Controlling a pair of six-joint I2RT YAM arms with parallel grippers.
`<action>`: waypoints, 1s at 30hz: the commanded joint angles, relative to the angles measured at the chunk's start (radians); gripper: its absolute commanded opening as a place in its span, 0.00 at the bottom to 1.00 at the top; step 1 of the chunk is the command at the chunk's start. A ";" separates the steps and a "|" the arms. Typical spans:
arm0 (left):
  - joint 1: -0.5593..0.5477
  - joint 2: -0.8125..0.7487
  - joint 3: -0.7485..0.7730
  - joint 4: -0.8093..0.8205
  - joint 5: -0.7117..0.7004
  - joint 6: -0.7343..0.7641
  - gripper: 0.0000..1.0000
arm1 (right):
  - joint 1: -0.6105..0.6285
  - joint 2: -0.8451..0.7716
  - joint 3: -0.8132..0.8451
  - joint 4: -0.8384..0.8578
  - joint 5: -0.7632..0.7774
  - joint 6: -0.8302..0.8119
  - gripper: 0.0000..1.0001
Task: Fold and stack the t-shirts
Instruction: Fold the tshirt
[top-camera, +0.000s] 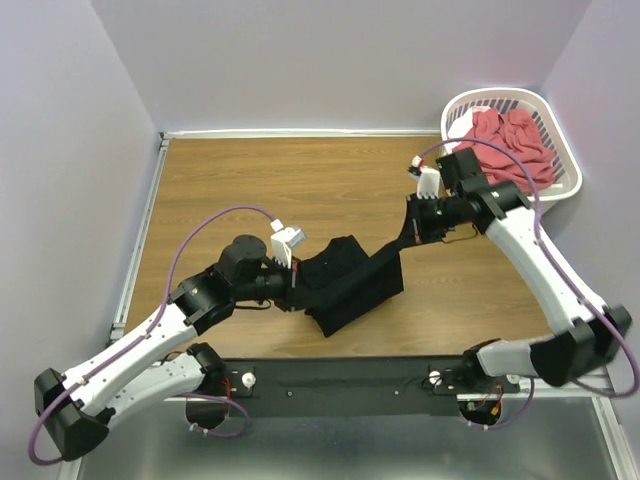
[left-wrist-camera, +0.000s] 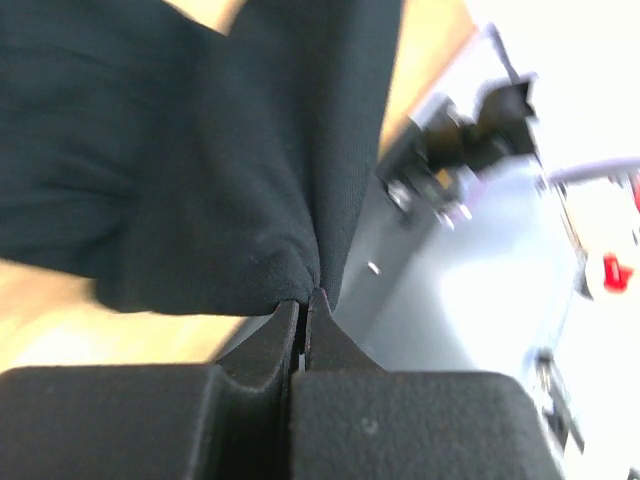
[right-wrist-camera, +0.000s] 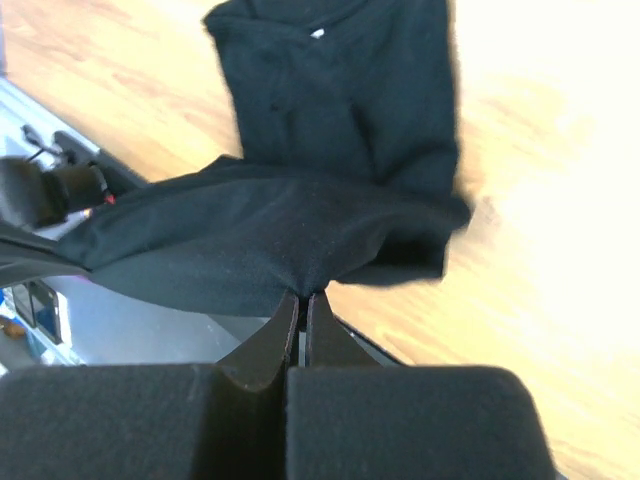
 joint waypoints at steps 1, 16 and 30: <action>-0.137 -0.054 -0.049 0.018 0.065 -0.026 0.00 | -0.009 -0.162 -0.074 0.000 0.029 0.010 0.00; -0.346 -0.008 -0.167 0.154 -0.010 -0.193 0.00 | -0.009 -0.276 -0.189 -0.023 0.064 0.016 0.00; 0.157 -0.034 -0.245 0.125 0.029 -0.146 0.00 | -0.009 0.261 0.183 0.040 0.047 -0.044 0.00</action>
